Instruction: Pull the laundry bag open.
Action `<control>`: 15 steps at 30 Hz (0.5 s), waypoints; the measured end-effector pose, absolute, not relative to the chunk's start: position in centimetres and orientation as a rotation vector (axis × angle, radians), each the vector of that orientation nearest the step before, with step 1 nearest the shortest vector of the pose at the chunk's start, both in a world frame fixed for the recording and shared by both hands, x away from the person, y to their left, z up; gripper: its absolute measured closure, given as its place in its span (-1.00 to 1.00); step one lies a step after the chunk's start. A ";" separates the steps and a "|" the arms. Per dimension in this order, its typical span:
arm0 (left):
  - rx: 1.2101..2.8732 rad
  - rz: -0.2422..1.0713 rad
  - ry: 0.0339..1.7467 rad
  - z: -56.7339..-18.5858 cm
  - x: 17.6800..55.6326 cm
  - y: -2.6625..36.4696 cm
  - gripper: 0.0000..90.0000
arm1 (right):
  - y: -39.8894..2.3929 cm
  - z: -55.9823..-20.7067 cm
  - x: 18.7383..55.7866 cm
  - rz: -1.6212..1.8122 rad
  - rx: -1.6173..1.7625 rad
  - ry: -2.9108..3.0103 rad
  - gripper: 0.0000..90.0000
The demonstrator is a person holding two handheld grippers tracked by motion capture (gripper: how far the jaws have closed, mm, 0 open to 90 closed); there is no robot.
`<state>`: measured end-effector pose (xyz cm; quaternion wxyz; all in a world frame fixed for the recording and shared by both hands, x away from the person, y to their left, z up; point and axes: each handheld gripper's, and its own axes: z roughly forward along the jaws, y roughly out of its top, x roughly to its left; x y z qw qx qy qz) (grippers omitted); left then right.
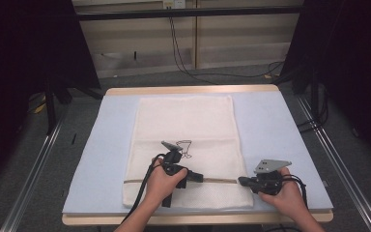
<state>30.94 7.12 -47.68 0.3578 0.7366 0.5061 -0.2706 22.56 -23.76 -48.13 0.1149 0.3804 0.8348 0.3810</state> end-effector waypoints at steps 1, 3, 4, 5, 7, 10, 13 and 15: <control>1.900 -0.703 1.313 -47.6 30.9 7.1 0.94 | -23.8 -48.1 22.6 1.117 1.115 2.446 1.00; 1.887 -0.700 1.323 -47.6 30.9 7.2 0.94 | -23.8 -48.1 22.6 1.116 1.114 2.447 1.00; 1.898 -0.699 1.317 -47.6 30.9 7.4 0.94 | -23.8 -48.1 22.6 1.115 1.116 2.447 1.00; 1.893 -0.703 1.321 -47.6 30.9 7.5 0.94 | -23.8 -48.1 22.6 1.115 1.116 2.447 1.00; 1.893 -0.701 1.316 -47.6 30.9 7.8 0.94 | -23.8 -48.1 22.6 1.116 1.114 2.447 1.00; 1.888 -0.694 1.323 -47.6 30.9 8.1 0.94 | -23.8 -48.1 22.6 1.121 1.118 2.449 1.00; 1.876 -0.703 1.324 -47.7 30.8 8.2 0.94 | -23.8 -48.1 22.6 1.116 1.116 2.447 1.00; 1.881 -0.702 1.318 -47.6 30.8 8.2 0.94 | -23.8 -48.1 22.6 1.117 1.116 2.446 1.00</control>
